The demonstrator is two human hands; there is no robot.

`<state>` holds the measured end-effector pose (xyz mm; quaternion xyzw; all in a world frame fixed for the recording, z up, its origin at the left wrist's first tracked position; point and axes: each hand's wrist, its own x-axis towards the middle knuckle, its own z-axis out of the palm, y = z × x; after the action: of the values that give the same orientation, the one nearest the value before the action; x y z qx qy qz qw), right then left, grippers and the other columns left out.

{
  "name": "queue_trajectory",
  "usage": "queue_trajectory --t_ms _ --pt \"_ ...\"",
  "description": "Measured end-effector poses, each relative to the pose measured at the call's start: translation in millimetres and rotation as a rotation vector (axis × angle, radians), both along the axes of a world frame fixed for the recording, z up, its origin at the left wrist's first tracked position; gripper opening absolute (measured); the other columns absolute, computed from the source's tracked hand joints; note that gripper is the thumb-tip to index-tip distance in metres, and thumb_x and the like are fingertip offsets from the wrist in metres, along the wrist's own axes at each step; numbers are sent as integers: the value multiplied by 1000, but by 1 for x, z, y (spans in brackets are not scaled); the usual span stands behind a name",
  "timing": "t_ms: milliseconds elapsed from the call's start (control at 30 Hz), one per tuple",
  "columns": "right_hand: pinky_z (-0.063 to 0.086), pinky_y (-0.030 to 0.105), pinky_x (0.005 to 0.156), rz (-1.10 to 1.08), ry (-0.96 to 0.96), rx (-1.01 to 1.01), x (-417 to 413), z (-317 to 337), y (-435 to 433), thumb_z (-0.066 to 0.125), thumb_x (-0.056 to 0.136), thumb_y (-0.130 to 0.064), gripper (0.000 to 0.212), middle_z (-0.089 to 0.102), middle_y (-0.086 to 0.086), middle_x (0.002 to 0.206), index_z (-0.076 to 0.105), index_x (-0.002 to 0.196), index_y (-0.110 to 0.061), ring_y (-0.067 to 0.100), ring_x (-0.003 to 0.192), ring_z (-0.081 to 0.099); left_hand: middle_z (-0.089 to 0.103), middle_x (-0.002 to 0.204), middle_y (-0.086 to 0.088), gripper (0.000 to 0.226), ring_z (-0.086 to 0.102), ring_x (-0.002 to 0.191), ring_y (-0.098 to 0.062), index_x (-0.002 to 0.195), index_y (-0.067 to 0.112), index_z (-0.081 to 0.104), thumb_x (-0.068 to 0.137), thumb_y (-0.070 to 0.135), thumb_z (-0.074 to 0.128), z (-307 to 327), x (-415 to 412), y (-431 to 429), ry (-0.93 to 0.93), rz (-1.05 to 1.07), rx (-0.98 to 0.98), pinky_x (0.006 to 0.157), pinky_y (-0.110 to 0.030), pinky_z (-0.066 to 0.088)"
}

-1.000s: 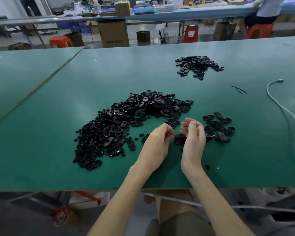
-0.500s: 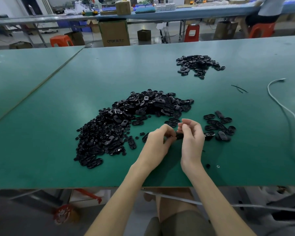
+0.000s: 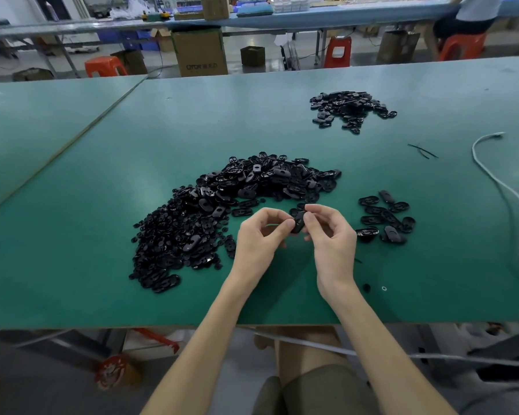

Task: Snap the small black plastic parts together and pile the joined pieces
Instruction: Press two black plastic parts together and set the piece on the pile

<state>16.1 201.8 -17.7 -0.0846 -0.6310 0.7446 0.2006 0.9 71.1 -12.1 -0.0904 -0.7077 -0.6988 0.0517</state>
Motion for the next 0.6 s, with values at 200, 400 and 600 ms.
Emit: queue_trajectory --t_ms 200,400,600 --pt "54 20 66 -1 -1 -16 -1 0 -1 69 98 -7 15 76 -8 87 76 103 -19 7 77 68 73 86 -1 9 66 69 -9 92 13 66 97 6 70 -1 -2 0 -29 76 -18 65 -17 51" --pt "54 19 66 -12 -8 -22 -2 0 -1 68 98 -9 14 76 -8 87 76 106 -18 6 76 68 67 83 -8 7 61 66 -6 95 9 61 100 5 64 -1 -1 -1 -12 90 2 64 -18 49" --pt "53 19 66 -6 -5 -31 -1 0 -1 67 99 -8 14 76 -9 86 76 105 -16 5 75 67 68 81 1 9 62 71 -10 105 12 68 100 5 64 -2 -1 -3 35 42 24 67 -25 51"
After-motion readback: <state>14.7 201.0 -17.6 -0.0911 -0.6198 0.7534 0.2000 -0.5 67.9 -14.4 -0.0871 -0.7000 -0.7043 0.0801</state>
